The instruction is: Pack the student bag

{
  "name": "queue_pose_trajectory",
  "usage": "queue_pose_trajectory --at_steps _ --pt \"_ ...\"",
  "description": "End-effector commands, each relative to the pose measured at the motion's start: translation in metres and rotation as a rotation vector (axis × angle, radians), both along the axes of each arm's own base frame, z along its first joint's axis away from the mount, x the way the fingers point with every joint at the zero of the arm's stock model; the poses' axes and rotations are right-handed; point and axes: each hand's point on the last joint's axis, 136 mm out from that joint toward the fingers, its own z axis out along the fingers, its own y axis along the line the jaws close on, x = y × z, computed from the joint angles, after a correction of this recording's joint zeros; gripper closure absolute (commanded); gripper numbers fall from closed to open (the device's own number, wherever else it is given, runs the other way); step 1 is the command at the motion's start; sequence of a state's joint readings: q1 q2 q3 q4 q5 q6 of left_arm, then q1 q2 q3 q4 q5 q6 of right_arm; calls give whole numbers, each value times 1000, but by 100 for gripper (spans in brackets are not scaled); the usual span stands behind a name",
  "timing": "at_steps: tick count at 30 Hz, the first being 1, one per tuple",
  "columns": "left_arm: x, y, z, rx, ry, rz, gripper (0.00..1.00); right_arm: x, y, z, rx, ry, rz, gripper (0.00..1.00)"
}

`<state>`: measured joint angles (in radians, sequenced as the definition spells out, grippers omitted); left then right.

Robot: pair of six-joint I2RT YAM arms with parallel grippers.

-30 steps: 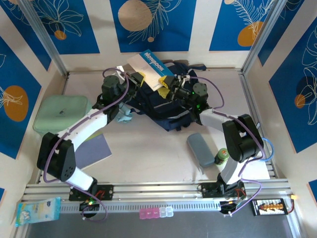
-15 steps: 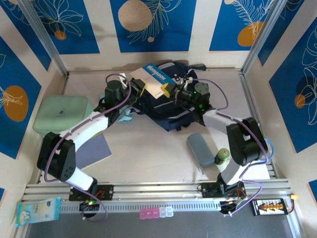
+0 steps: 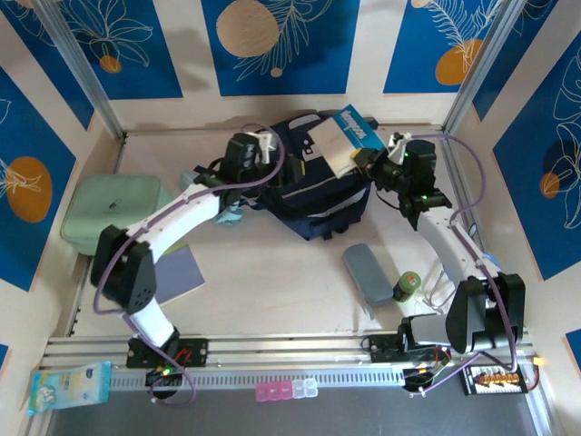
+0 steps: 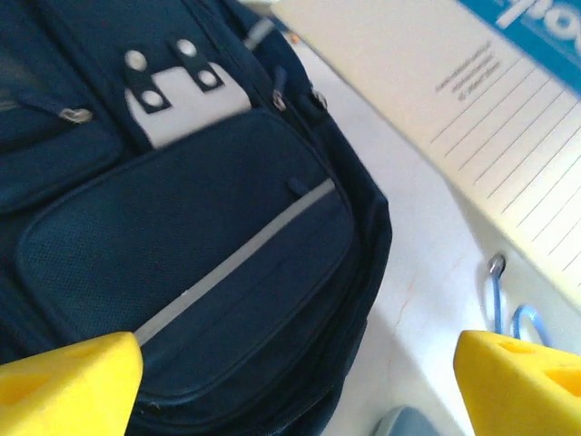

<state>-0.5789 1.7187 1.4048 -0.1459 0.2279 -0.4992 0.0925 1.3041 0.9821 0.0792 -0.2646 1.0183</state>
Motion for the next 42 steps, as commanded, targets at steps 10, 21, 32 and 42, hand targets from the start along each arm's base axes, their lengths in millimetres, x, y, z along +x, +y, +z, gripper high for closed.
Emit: queue_pose_trajectory --at_steps 10,21,32,42 --pt "-7 -45 -85 443 -95 -449 6 -13 -69 -27 -105 96 -139 95" --pt "11 -69 -128 604 -84 -547 26 -19 -75 -32 -96 114 -162 94" --pt "28 -66 -140 668 -61 -501 50 -24 -78 -37 -92 126 -174 94" --pt "29 -77 -73 496 -168 -442 100 -34 -102 -25 -155 88 -257 93"
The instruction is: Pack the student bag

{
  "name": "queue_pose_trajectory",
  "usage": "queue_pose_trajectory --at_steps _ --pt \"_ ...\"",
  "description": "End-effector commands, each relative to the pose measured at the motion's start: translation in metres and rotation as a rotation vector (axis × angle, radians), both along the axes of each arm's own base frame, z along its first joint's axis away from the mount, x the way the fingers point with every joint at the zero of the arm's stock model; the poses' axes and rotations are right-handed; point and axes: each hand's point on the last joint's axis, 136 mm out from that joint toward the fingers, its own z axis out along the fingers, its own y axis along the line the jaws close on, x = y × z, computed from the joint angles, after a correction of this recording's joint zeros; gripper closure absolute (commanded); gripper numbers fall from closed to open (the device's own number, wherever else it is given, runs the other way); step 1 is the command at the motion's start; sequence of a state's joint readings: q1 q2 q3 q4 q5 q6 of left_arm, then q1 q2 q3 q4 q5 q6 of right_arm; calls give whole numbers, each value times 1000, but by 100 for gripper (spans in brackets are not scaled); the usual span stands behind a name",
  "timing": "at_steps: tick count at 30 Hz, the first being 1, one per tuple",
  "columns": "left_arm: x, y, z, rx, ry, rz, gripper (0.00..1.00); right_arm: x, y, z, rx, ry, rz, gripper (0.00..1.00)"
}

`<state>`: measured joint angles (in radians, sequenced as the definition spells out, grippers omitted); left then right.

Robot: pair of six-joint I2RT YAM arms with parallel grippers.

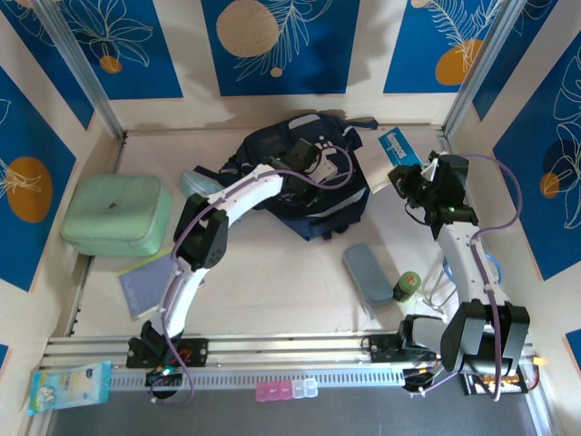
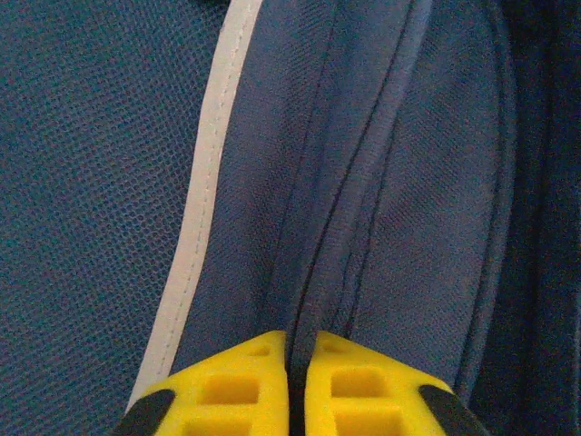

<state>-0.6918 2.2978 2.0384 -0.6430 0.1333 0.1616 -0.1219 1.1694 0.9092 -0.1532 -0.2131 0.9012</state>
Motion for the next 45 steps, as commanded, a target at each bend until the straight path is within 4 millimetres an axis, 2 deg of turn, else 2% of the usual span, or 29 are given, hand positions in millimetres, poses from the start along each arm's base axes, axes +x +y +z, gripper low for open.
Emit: queue_pose_trajectory --at_steps 1,5,9,13,18,21,27,30,33,37,40,43,45 --pt "8 -2 62 -147 -59 32 100 -8 -15 10 -58 -27 -46 93" --pt "17 7 92 -236 -55 115 100 -13 -35 17 -99 -2 -98 93" --pt "35 26 129 -337 -94 255 100 -24 -57 0 -134 101 -207 93" --pt "47 41 159 -424 -155 352 100 -28 -52 -15 -96 143 -181 93" --pt "49 39 185 -502 -183 360 100 -22 -13 -10 21 78 -20 93" --pt "53 37 189 -520 -184 370 100 -15 25 -7 171 42 119 93" --pt "58 35 195 -554 -182 386 100 2 92 -21 231 42 261 93" --pt "59 34 198 -574 -169 393 100 15 116 -33 228 67 272 93" --pt "61 36 201 -603 -145 422 100 33 129 -49 228 84 233 93" --pt "60 34 208 -655 -109 425 100 61 151 -61 229 77 230 93" --pt "61 34 208 -672 -93 426 100 80 160 -73 217 84 191 94" --pt "61 33 207 -682 -75 430 100 97 166 -98 207 142 118 92" --pt "62 33 206 -689 -64 430 100 103 170 -123 213 231 70 90"
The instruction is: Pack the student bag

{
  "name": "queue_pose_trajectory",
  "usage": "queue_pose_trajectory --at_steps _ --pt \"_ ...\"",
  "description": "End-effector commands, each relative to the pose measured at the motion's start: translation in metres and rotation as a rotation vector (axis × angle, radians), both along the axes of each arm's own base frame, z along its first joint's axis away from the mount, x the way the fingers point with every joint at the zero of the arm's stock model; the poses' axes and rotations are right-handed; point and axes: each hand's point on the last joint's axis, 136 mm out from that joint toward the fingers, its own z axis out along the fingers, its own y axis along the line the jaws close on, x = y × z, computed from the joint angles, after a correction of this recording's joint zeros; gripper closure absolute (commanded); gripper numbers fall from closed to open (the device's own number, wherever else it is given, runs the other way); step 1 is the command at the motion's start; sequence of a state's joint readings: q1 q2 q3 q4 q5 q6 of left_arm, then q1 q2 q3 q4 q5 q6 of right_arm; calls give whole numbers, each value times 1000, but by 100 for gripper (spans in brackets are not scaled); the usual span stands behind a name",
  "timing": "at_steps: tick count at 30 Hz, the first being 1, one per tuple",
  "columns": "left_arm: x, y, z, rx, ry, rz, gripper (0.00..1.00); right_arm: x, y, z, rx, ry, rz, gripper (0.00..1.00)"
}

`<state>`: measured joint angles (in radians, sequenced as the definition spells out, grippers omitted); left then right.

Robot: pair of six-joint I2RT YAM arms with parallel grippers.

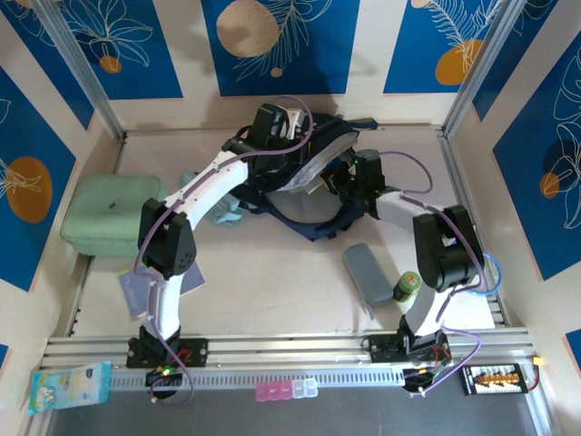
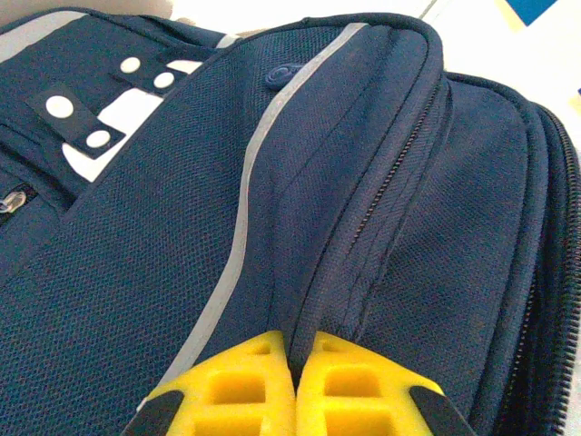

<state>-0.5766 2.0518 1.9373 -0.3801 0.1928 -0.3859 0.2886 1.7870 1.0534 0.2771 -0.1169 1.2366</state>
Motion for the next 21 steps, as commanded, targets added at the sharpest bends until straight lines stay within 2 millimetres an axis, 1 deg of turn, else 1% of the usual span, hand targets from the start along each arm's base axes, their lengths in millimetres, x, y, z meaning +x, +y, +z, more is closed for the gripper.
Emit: queue_pose_trajectory --at_steps 1,3,6,8,10,12,15,16,19,21 --pt "15 -3 61 -152 -112 6 100 20 2 -17 -5 57 -100 90" --pt "15 -3 59 -153 -102 3 100 26 7 -31 -6 90 -106 89" --pt "16 -1 54 -152 -87 4 100 37 19 -39 5 96 -73 87" --pt "17 -1 52 -154 -78 5 100 41 27 -42 13 99 -48 84" --pt "17 -1 50 -157 -71 4 100 42 36 -46 28 104 -29 77" --pt "18 -1 50 -163 -67 7 100 41 40 -45 41 101 -10 66" --pt "18 -2 49 -173 -56 5 100 37 39 -33 27 72 6 48" --pt "18 -2 48 -176 -53 3 100 35 37 -29 24 65 7 45" --pt "18 -2 47 -178 -48 5 100 26 27 -21 20 65 3 43" --pt "18 -2 46 -179 -43 6 100 17 16 -19 24 82 -20 42"
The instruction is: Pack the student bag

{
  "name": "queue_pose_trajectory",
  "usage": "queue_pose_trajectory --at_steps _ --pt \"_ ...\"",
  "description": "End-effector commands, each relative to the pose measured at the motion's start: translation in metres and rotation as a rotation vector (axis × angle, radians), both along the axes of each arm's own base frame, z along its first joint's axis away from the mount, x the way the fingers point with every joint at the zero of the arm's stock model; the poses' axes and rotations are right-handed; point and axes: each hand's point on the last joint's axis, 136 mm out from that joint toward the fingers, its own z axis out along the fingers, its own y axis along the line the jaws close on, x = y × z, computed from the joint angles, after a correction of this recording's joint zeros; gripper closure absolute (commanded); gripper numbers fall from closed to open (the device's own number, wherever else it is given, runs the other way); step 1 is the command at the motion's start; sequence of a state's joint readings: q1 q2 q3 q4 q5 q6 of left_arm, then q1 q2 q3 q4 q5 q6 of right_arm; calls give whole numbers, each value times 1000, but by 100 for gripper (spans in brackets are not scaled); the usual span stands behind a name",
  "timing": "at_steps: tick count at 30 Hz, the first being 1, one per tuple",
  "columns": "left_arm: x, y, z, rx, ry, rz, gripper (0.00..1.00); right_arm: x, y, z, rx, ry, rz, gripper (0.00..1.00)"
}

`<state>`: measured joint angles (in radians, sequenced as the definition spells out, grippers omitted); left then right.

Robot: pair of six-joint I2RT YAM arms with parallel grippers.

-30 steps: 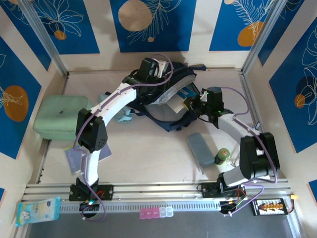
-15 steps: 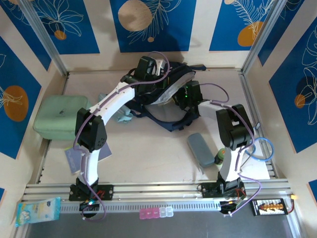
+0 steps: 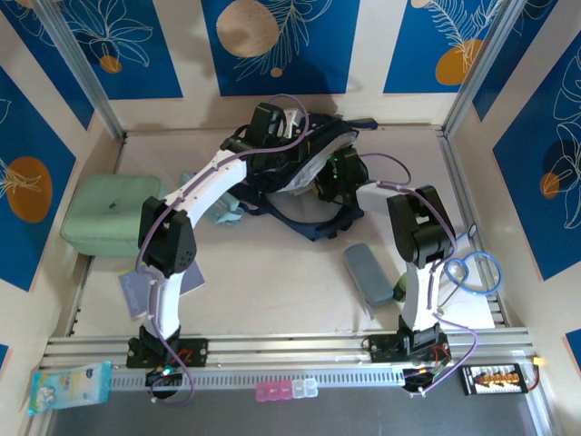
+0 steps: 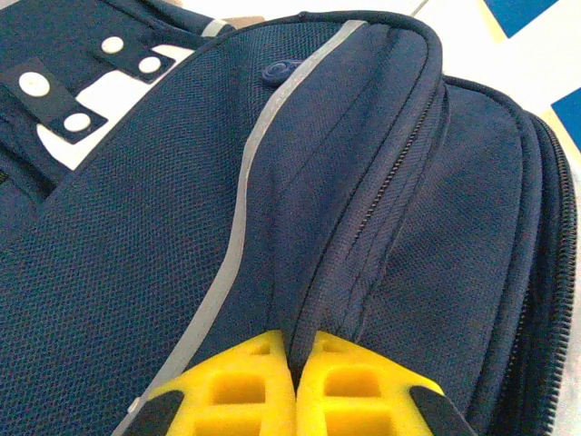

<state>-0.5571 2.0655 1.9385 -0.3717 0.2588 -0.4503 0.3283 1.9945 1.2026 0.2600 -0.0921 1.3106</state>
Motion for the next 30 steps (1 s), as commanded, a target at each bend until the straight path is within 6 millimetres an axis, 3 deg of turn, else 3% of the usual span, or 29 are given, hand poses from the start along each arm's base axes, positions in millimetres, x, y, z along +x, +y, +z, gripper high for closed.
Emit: queue_pose_trajectory --at_steps 1,10,13,18,21,24,26,30 --pt "17 -2 50 -118 -106 14 100 -14 -15 27 13 -31 -15 42" --pt "17 0 44 -113 -93 9 100 -45 -53 38 -33 -53 -39 40" --pt "14 1 37 -90 -83 -7 100 -55 -84 48 -74 -82 -88 40" --pt "9 5 12 -33 -47 -11 99 -75 -153 63 -193 -107 -204 38" --pt "8 -1 8 -47 -33 -37 87 -87 -182 73 -253 -120 -251 35" --pt "3 -2 0 -45 -6 -55 55 -92 -195 93 -293 -160 -244 33" --pt "-1 3 -9 -25 19 -42 43 -95 -195 109 -324 -199 -224 31" --pt "-18 28 -25 59 71 24 33 -96 -179 141 -359 -304 -131 26"
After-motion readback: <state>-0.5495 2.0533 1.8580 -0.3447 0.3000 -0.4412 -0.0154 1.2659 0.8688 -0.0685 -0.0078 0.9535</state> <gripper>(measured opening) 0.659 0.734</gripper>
